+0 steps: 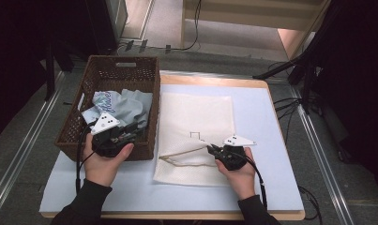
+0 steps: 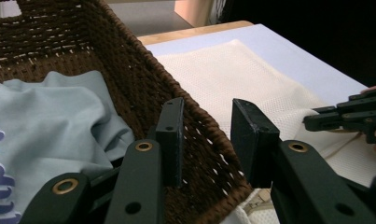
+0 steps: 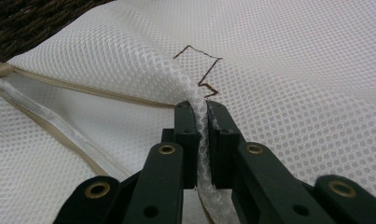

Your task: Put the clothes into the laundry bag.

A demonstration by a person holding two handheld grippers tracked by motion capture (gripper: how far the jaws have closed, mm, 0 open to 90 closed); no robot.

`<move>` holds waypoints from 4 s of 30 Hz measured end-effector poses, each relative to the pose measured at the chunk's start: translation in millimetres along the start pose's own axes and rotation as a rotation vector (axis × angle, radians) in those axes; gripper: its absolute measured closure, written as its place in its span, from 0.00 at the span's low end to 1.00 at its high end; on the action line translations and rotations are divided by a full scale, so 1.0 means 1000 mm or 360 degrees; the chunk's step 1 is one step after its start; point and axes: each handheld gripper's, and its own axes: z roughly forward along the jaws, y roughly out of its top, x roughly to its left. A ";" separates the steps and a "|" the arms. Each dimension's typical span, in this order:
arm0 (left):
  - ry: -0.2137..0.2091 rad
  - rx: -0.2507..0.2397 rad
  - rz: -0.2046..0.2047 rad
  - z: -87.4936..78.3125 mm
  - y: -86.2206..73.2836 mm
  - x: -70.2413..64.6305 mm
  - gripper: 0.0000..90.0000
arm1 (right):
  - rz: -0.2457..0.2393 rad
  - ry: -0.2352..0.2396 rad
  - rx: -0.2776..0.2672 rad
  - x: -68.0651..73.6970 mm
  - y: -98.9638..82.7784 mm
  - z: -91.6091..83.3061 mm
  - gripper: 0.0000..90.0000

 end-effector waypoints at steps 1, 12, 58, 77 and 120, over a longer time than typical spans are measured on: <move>0.0007 0.0003 0.0000 0.002 0.001 0.001 0.72 | -0.0001 0.0000 0.0001 0.000 0.000 0.000 0.94; 0.0048 0.0007 -0.0002 0.015 0.020 0.016 0.69 | 0.0002 0.0001 0.0008 0.000 -0.001 0.001 0.94; 0.0210 0.0241 -0.0473 0.049 0.045 0.131 0.16 | -0.0001 0.0001 0.0017 -0.001 -0.002 0.003 0.94; 0.0310 0.0481 -0.0470 0.072 0.030 0.154 0.00 | 0.0003 0.0001 0.0021 -0.001 -0.004 0.004 0.94; 0.0501 0.0999 -0.0338 0.103 0.020 0.150 0.67 | 0.0009 0.0006 0.0016 -0.001 -0.004 0.003 0.93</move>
